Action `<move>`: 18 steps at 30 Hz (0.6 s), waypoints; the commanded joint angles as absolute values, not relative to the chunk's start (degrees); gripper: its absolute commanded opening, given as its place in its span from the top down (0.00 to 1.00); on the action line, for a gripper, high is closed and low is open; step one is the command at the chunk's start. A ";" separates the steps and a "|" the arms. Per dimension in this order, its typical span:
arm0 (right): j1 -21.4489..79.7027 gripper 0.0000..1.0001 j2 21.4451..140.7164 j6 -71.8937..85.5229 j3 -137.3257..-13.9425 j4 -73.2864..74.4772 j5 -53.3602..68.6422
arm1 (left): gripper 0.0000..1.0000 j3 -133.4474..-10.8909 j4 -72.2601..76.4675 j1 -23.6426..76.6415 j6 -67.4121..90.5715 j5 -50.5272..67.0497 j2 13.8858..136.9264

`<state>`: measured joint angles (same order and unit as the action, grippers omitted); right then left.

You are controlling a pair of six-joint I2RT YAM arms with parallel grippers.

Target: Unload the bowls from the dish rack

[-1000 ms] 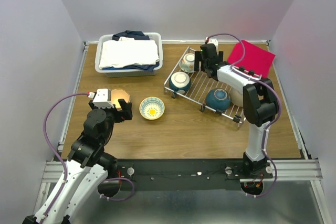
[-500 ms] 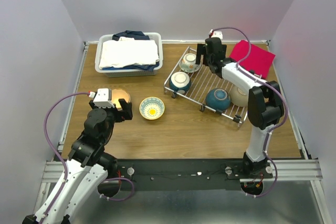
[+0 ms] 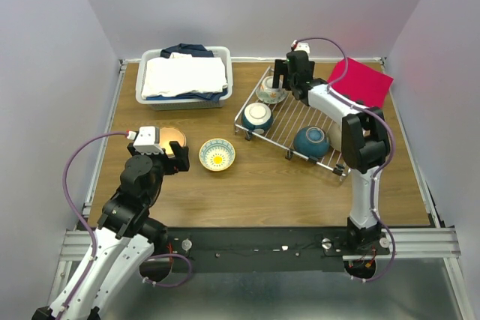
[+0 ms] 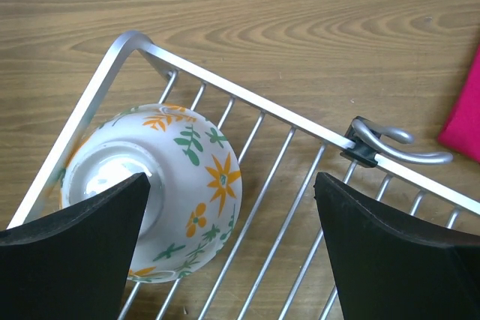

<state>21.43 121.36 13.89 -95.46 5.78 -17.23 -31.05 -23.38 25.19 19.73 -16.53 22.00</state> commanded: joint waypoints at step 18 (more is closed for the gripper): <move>15.12 0.01 109.25 6.69 -78.75 8.17 -29.35 | 0.01 -30.67 -22.32 24.87 19.25 -16.35 22.59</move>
<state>16.53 111.33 10.41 -81.82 4.34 -24.69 -31.05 -23.27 25.19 19.73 -16.51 22.26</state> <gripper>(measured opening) 0.990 0.988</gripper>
